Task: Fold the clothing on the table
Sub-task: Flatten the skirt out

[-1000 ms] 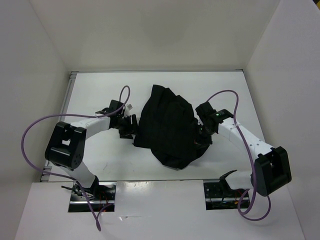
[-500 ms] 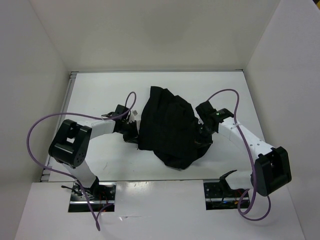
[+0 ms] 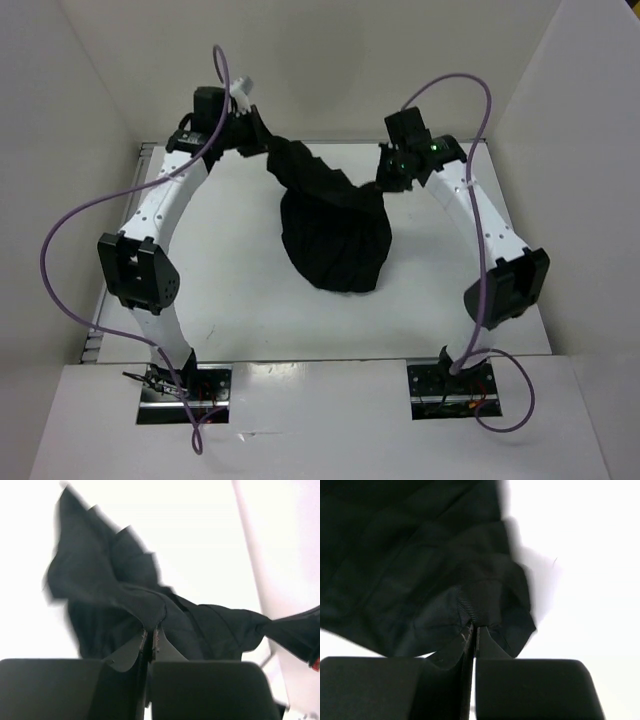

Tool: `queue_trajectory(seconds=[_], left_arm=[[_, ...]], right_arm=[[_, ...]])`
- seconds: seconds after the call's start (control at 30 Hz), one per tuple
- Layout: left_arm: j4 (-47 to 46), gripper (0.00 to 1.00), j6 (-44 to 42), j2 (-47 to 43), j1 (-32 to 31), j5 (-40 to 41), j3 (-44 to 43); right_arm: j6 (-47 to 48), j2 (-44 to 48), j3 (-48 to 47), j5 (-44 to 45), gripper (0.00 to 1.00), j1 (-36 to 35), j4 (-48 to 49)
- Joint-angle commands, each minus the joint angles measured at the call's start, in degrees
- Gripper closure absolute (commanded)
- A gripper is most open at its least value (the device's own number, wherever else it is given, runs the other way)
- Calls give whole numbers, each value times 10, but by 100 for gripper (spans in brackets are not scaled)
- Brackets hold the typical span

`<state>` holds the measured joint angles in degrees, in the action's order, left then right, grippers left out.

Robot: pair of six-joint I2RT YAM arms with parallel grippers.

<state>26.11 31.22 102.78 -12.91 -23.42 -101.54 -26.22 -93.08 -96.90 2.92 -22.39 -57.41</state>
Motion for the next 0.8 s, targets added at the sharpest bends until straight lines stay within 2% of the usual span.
queue_trajectory(seconds=[0.0,0.07,0.13,0.17,0.27,0.37,0.43,0.53,0.67,0.77], left_arm=[[23,100,-7,58,38,-28,-107],[41,100,0,94,57,-41,-214],[73,100,0,122,62,-47,-315],[84,100,0,129,68,-47,-340],[118,100,-19,135,68,-47,-377],[118,100,-34,89,68,-47,-319],[78,100,-34,24,68,-47,-203],[47,100,-40,-63,74,-55,-74],[47,100,-65,-170,74,-79,35],[73,100,-71,-281,74,-88,60]], right_arm=[[29,-65,-170,94,100,31,18],[36,-106,-287,109,100,51,-1],[52,-127,-358,119,100,62,-6],[52,-137,-420,119,100,62,-19],[57,-156,-481,107,100,67,-30],[63,-147,-455,95,100,61,-35],[63,-112,-413,103,100,61,-30],[68,-57,-277,103,100,55,-3],[68,87,-158,81,100,45,14],[50,188,-82,92,100,-1,14]])
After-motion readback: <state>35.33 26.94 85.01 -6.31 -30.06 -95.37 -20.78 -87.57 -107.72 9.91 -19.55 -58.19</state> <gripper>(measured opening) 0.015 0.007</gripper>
